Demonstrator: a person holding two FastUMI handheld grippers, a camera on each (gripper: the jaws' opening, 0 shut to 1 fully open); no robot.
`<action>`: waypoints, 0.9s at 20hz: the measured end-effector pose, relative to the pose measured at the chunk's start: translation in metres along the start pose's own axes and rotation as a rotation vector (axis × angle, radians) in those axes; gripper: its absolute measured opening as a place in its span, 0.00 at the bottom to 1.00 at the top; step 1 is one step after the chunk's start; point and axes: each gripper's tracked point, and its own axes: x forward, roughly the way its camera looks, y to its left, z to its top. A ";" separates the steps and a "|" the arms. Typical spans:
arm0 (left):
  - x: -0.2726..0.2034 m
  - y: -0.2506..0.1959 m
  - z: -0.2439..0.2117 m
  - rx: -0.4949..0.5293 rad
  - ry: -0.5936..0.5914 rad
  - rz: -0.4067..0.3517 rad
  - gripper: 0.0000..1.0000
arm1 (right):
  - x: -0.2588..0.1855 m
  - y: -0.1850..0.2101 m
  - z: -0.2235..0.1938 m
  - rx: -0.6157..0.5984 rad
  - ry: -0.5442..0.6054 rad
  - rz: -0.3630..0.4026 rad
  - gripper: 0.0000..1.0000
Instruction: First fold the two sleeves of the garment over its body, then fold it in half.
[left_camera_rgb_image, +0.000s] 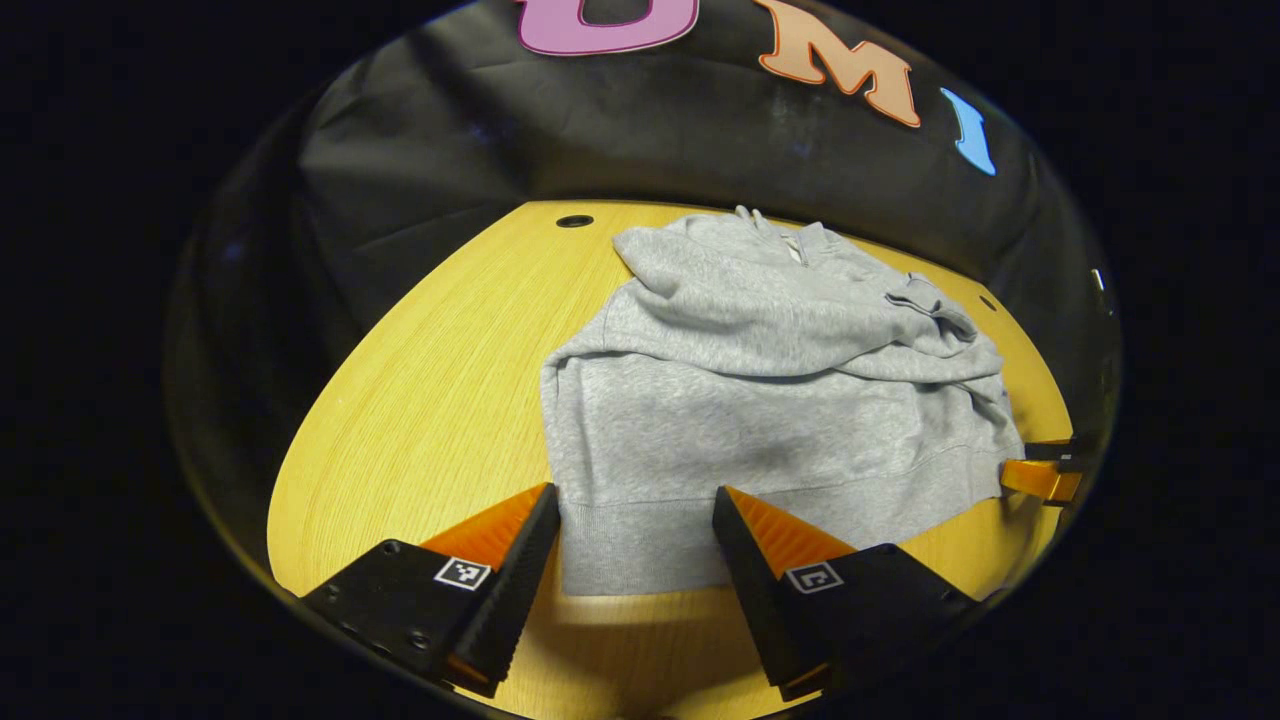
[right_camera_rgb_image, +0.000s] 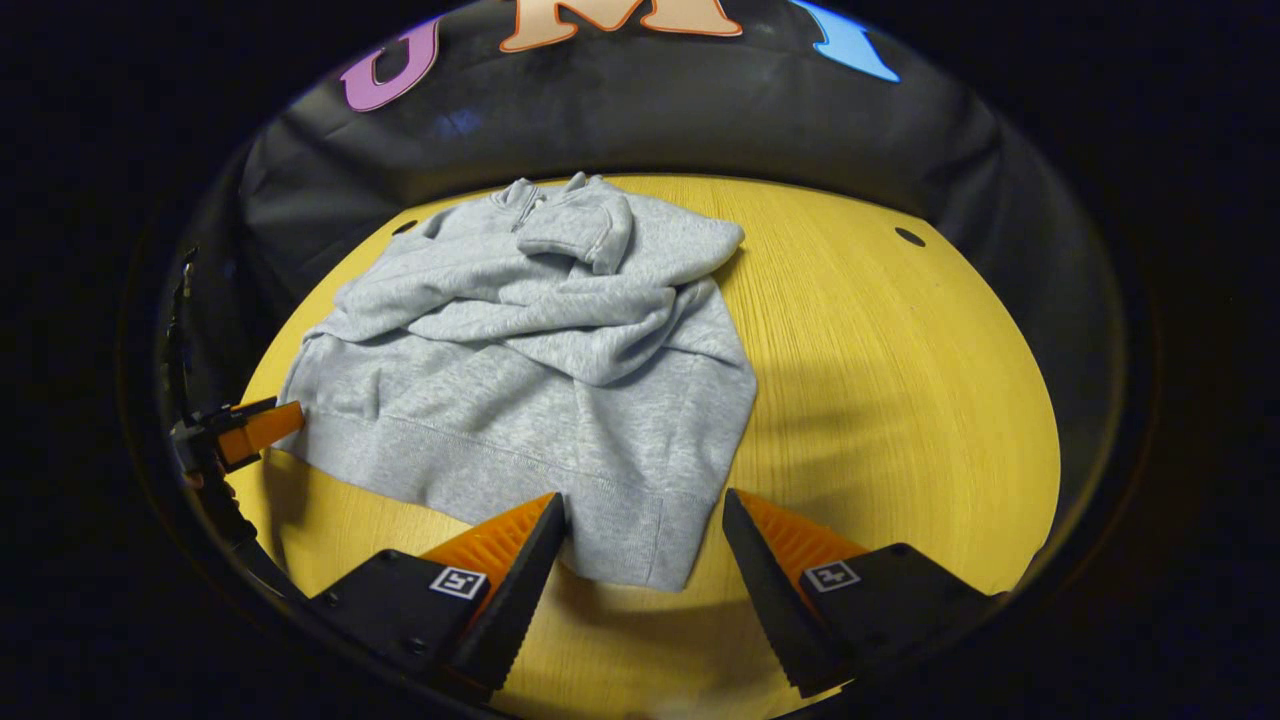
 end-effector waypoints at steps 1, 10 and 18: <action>-0.001 -0.002 0.001 0.012 0.003 -0.012 0.91 | 0.001 0.001 -0.002 0.001 0.014 0.005 0.99; 0.008 -0.029 0.009 -0.005 -0.031 -0.128 0.13 | 0.001 0.019 -0.001 0.036 0.069 0.085 0.24; -0.002 -0.029 0.001 0.008 0.060 -0.167 0.00 | -0.002 0.021 -0.005 0.076 0.110 0.123 0.05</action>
